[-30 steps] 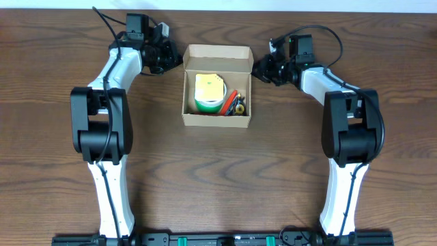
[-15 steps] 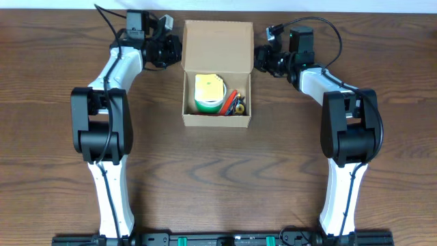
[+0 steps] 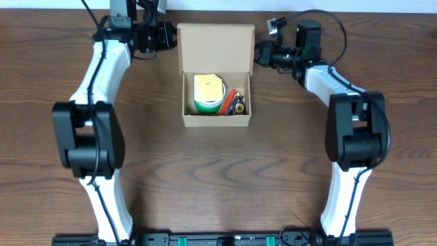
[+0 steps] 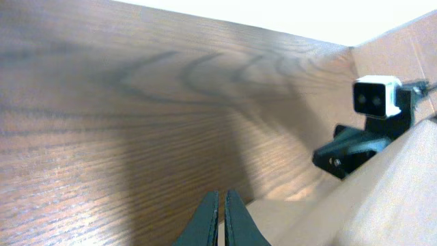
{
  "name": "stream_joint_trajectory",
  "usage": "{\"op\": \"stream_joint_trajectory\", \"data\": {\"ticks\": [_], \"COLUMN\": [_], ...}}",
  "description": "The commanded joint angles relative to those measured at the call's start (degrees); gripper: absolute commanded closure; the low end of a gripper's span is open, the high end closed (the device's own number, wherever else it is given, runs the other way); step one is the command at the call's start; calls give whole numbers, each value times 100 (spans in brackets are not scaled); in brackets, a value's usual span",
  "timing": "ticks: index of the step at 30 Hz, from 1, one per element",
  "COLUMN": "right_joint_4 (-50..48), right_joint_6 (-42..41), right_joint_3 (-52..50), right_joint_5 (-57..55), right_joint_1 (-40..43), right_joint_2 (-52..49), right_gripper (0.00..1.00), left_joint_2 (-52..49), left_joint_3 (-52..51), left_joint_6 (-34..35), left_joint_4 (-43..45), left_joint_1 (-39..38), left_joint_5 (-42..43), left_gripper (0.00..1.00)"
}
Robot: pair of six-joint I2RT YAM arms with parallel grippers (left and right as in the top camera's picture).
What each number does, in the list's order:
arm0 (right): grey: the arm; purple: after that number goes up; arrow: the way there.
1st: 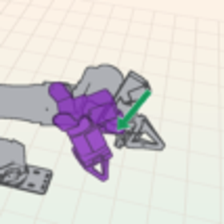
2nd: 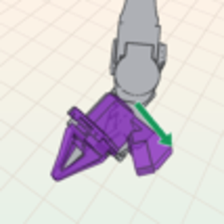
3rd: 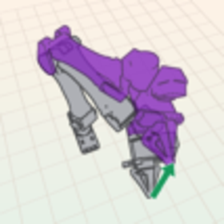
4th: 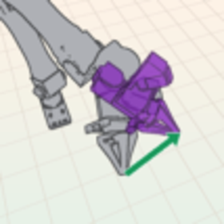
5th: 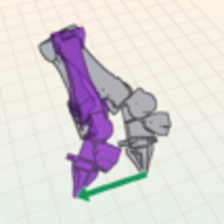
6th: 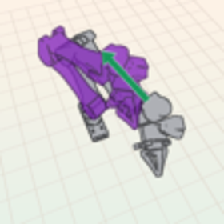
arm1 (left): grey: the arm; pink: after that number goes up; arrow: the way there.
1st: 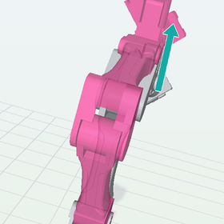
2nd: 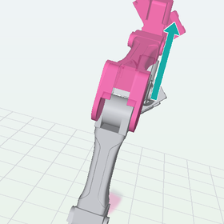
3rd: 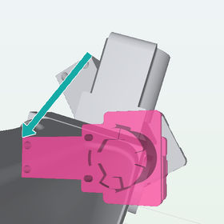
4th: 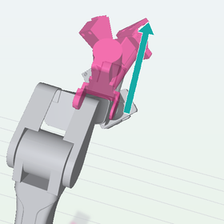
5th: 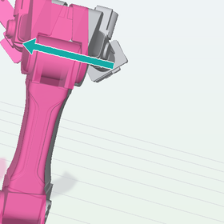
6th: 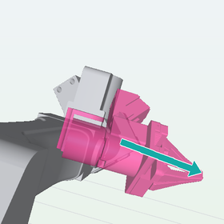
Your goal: Pack container
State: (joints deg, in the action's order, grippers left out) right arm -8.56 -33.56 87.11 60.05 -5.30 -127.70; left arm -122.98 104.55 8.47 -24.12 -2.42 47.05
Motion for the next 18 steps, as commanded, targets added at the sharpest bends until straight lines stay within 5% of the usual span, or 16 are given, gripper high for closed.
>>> {"op": "stream_joint_trajectory", "data": {"ticks": [1,7,11,18], "right_joint_4": [186,1923,3849,5010], "right_joint_6": [494,1720,2813,3161], "right_joint_3": [144,144,144,144], "right_joint_5": [260,-48,-1217,-2828], "right_joint_1": [11,-15,-197,-584], "right_joint_2": [505,1025,1534,2597], "right_gripper": [98,98,98,99], "left_joint_2": [391,739,962,1735], "left_joint_3": [140,140,138,138], "left_joint_6": [-728,-1845,-2500,-3014], "left_joint_4": [-264,-1652,-2896,-3681], "left_joint_1": [-31,-61,-107,-350], "left_joint_5": [83,-278,-861,-1554], "left_gripper": [94,94,94,94]}}
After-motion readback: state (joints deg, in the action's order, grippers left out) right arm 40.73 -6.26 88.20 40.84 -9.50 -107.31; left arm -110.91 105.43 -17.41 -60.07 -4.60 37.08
